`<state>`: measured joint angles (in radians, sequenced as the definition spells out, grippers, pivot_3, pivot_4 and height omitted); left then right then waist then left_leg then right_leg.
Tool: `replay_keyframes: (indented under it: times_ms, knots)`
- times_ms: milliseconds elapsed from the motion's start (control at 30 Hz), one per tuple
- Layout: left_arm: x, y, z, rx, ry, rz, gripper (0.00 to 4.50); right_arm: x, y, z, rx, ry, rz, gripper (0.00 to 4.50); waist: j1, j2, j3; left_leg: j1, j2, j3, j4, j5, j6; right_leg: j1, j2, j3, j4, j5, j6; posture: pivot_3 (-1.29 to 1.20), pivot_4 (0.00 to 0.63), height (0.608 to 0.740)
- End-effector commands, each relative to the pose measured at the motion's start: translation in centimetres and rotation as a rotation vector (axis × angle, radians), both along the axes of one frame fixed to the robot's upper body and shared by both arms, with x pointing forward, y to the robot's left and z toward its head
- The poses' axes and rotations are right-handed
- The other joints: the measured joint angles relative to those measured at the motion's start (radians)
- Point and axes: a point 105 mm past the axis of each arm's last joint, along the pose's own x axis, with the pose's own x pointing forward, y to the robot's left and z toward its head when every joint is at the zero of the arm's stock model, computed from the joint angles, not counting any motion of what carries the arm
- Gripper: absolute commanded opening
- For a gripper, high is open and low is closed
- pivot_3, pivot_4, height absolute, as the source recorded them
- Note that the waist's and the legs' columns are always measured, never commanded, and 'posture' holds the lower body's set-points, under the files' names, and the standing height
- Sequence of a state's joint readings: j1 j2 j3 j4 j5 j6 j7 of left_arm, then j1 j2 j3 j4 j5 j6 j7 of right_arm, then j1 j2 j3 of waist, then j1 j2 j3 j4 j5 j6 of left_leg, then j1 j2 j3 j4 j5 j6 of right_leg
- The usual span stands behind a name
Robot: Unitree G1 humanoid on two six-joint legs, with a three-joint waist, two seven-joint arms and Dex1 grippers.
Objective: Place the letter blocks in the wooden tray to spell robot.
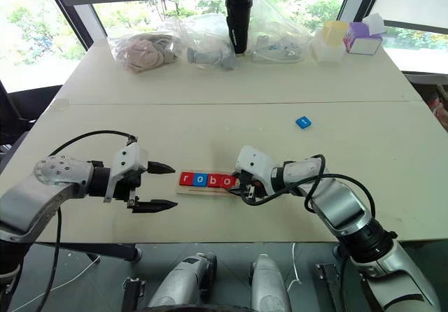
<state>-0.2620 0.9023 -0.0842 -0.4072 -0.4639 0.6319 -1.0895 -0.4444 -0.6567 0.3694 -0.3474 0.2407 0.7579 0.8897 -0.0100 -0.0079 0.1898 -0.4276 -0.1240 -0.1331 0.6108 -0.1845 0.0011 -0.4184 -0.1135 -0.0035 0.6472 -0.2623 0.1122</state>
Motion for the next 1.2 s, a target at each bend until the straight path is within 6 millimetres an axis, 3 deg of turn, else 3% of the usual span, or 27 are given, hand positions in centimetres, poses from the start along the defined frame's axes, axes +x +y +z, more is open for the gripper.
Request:
replay_keyframes:
  times_ms: [33,367,1033,1200]
  knots:
    - [-0.1,-0.1,1.0,-0.018,-0.039,0.001,4.5,0.6,0.2,0.4,-0.008,-0.037,0.004,1.15,0.0,0.0,0.0,0.0,0.0,0.0,0.0,0.0,0.0,0.0,0.0,0.0,0.0,0.0,0.0,0.0,0.15,0.74]
    - [-0.2,-0.3,1.0,-0.029,-0.038,0.008,4.5,1.4,-0.2,0.1,-0.036,-0.053,0.016,1.15,-0.001,0.0,0.0,0.0,0.0,0.0,0.0,0.0,0.0,0.0,0.0,0.0,0.0,0.001,0.002,0.0,0.15,0.74]
    - [-0.2,-0.3,0.9,-0.041,-0.037,0.03,4.5,1.2,1.2,0.1,-0.017,-0.048,0.076,1.15,-0.001,0.0,0.0,0.0,0.0,0.0,0.0,0.0,0.0,0.0,0.0,0.0,0.0,0.001,0.002,0.0,0.15,0.74]
    - [-0.2,-0.4,0.9,-0.043,-0.037,0.031,4.5,1.2,1.1,1.0,-0.009,-0.078,0.086,3.66,-0.001,0.0,0.0,0.0,0.0,0.0,0.0,0.0,0.0,0.0,0.0,0.0,0.0,0.001,0.002,0.0,0.15,0.74]
